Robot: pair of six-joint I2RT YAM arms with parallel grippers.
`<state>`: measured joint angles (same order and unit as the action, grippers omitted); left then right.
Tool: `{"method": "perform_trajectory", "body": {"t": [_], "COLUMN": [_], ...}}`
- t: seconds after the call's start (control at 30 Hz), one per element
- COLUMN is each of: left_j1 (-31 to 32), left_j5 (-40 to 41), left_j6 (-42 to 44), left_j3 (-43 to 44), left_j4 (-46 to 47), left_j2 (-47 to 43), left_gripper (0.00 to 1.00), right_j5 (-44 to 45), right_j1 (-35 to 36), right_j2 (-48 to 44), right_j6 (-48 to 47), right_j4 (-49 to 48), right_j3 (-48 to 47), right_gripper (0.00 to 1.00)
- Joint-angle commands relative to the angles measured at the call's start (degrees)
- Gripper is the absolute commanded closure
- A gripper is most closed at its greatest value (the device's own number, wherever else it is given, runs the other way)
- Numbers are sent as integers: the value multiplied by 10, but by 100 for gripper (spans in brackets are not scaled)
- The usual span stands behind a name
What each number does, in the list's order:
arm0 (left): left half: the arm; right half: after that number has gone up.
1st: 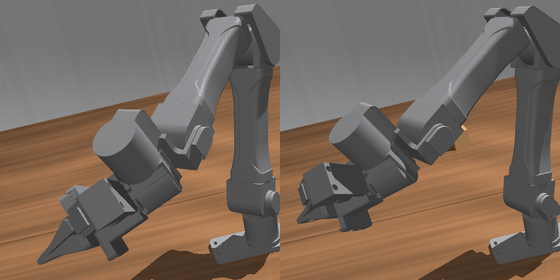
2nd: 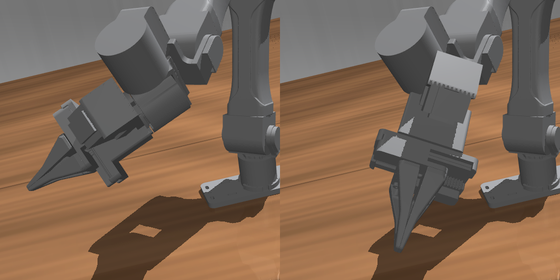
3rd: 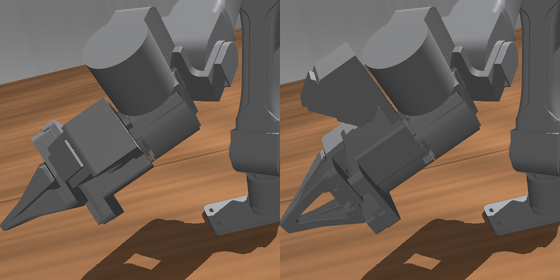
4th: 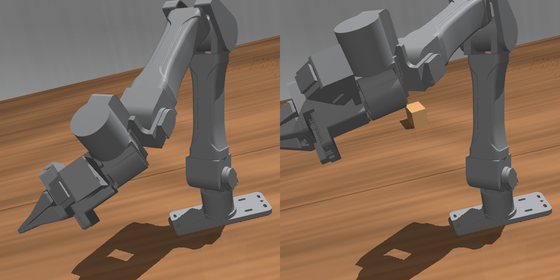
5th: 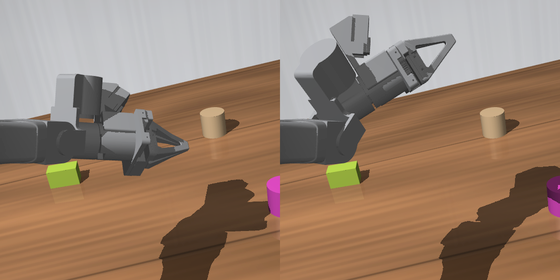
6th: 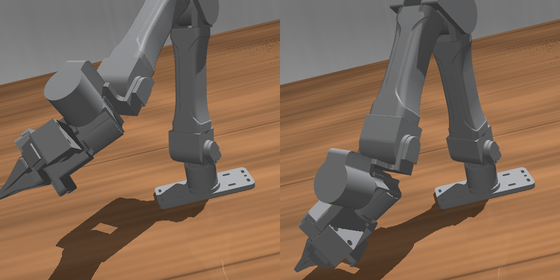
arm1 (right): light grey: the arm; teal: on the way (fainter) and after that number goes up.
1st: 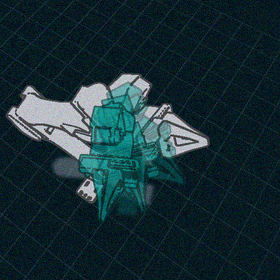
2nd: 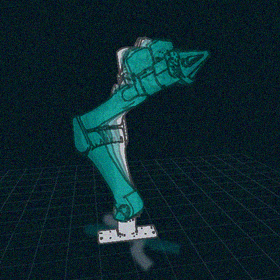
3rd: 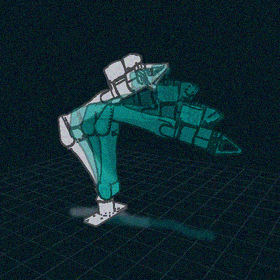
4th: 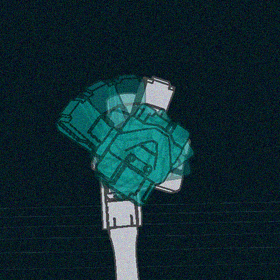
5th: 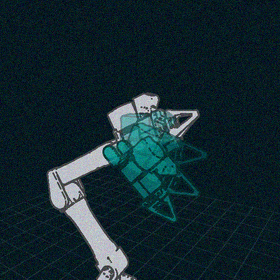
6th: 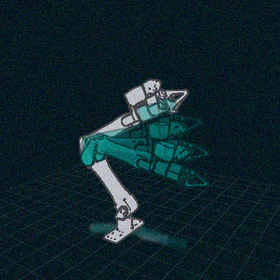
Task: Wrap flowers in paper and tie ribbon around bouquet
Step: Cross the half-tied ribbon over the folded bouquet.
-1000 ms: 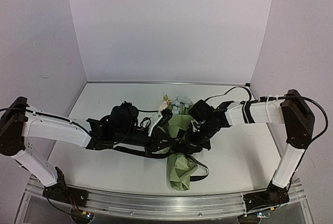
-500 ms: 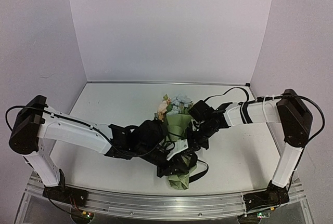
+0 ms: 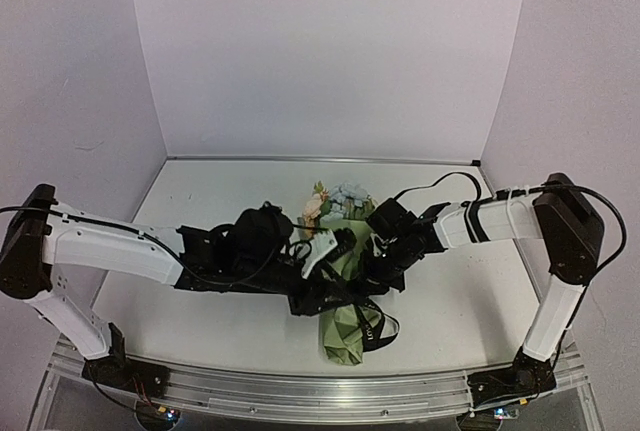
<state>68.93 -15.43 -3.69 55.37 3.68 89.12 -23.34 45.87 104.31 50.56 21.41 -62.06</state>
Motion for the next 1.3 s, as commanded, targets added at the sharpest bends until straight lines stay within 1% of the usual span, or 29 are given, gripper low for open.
{"method": "perform_trajectory", "body": {"t": [0.0,0.1,0.23,0.37,0.53,0.77,0.93,1.13,1.27], "left_j1": [-72,-87,-87,-87,-87,-87,-87,-87,-87], "left_j5": [33,13,1,2,19,36,31,17,15], "left_j6": [-63,-58,-52,-48,-39,-30,-25,-22,-20], "left_j3": [16,54,107,139,175,210,225,236,239], "left_j4": [17,-26,-80,-104,-144,-178,-194,-203,-199], "left_j2": [-5,41,99,127,156,190,204,216,219], "left_gripper": [58,58,53,47,47,52,57,67,78], "right_j5": [19,22,25,29,29,29,19,8,2], "right_j1": [-3,-3,-3,-2,-2,-2,-2,-2,-2], "right_j2": [-35,-40,-42,-47,-58,-75,-74,-71,-71], "right_j6": [-9,-1,13,24,28,24,18,7,3], "right_j4": [-27,-51,-77,-98,-111,-114,-115,-113,-111], "right_j3": [19,29,38,50,61,69,67,63,61], "right_gripper": [100,100,100,100,100,100,100,100,100]}}
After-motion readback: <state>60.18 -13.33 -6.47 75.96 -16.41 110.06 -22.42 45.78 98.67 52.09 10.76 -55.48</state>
